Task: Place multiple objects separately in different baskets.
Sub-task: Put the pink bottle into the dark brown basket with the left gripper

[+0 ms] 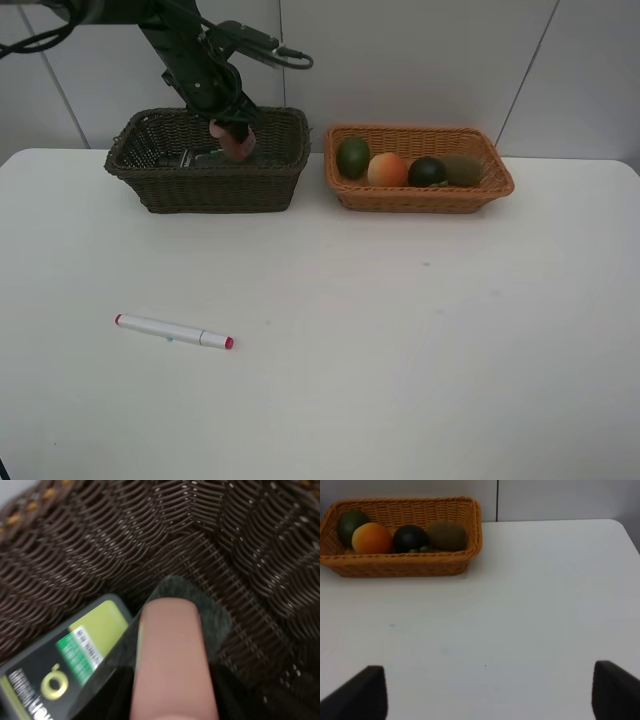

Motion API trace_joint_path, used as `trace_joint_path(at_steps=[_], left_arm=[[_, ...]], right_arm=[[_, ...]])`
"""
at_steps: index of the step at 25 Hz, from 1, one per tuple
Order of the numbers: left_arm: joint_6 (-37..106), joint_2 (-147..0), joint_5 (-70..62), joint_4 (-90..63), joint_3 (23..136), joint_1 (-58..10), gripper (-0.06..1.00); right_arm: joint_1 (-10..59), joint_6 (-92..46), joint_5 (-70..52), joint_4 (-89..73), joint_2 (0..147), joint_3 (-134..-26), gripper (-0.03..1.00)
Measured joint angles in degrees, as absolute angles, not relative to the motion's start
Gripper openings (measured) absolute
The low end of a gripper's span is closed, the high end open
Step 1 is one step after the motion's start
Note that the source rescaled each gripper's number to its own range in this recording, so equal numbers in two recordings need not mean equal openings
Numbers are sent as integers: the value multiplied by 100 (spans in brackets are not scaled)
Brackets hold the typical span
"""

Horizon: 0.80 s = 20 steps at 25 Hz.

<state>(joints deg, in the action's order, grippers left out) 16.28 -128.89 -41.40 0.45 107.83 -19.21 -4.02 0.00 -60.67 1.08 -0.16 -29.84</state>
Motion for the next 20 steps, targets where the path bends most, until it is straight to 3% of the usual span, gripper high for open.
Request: trace_joint_path(at_steps=[17,18,20], left_arm=[[1628,-12982,-3731,-465,10811,-1914,30],[1638,-12982,-3731,-482,10811,-1914,31],[1696,-12982,-3693,-488,10811,-1914,54]], right_arm=[[-402,0,-6067,108,-16,-2984,98],[-402,0,-6067,108,-16,-2984,98],[-402,0,-6067,108,-16,-2984,98]])
